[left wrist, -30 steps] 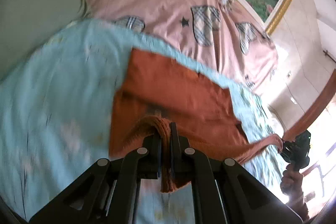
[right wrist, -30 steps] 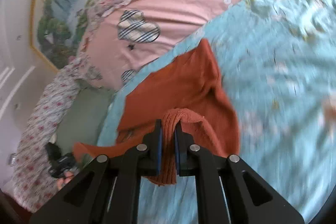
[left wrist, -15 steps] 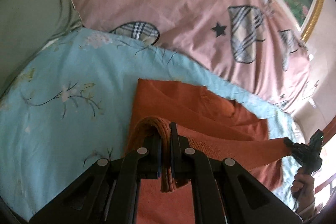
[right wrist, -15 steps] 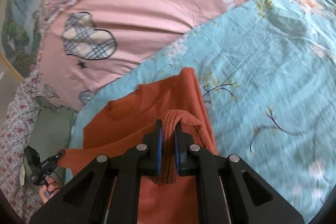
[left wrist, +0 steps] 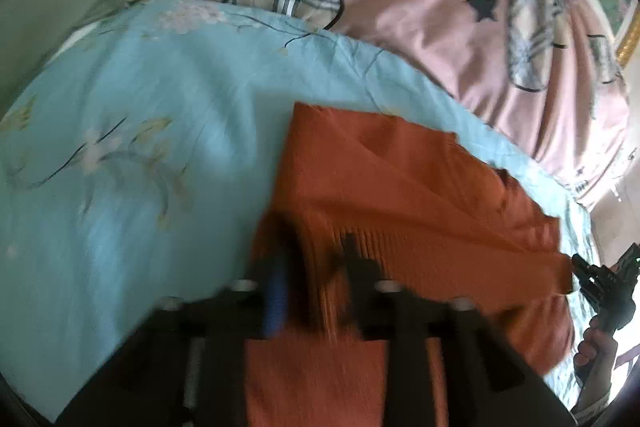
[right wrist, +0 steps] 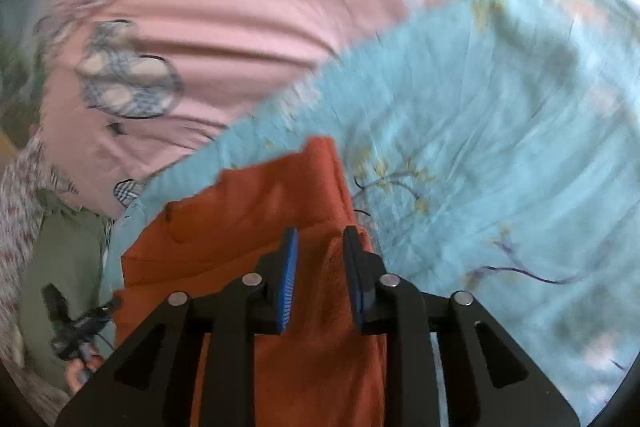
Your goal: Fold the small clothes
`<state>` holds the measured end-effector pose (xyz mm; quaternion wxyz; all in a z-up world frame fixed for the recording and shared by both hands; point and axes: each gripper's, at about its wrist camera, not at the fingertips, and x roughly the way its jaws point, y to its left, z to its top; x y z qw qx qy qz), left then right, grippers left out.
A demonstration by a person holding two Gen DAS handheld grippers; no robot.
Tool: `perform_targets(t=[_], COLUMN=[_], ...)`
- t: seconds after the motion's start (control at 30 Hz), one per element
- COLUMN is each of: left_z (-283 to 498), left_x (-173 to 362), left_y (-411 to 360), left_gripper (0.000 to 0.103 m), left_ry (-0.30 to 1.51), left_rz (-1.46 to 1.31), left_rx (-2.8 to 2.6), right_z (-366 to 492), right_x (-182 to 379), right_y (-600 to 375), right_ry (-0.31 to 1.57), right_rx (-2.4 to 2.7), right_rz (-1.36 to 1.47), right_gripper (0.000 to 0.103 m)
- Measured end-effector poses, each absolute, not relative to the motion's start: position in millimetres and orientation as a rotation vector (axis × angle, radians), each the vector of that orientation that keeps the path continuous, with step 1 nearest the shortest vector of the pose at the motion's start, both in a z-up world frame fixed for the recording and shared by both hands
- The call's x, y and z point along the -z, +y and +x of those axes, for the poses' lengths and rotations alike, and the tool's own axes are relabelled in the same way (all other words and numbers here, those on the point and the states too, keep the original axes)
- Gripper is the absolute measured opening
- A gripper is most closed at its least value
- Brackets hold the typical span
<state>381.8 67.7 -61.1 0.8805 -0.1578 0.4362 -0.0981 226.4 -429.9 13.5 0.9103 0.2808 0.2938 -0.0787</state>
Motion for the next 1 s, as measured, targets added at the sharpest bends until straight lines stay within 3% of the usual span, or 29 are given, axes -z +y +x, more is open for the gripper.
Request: perform_targets(t=[0.07, 0.2, 0.4, 0.57, 0.67, 0.8, 1.0], left_z=[349.0, 307.5, 327.9, 397.8, 435.9, 455.1, 390.4], left_x=[53.1, 67.4, 89.4, 76.0, 62.8, 51.4, 55.0], left_y=[57.5, 7.3, -54.9, -35.1, -10.3, 28.9, 55.7], left_gripper=[0.047, 0.047, 0.049, 0.036, 0.035, 0.042, 0.044], left_ry=[0.879, 0.947, 1.003, 1.001, 0.948, 0.909, 0.909], left_rz=[-0.325, -0.286, -0.07, -0.054, -0.087, -0.232, -0.324], left_rx=[0.264, 0.462, 0.482, 0.371, 0.229, 0.118, 0.129], right_z=[209.3, 225.9, 285.6, 316.7, 311.3, 282.3, 233.6], right_x=[-24.4, -2.3, 42.6, 25.0, 4.8, -8.0, -1.2], right_y=[-400.4, -313.1, -285.2, -359.1, -391.6, -418.2, -392.5], right_ry=[0.583, 0.793, 0.976, 0.838, 0.701, 0.597, 0.618], right_rx=[0.06, -0.264, -0.254, -0.068, 0.045, 0.201, 0.13], right_rz=[0.499, 0.293, 0.127, 0.276, 0.36, 0.449, 0.517], right_gripper=[0.026, 0.026, 0.023, 0.018, 0.022, 0.028, 0.028])
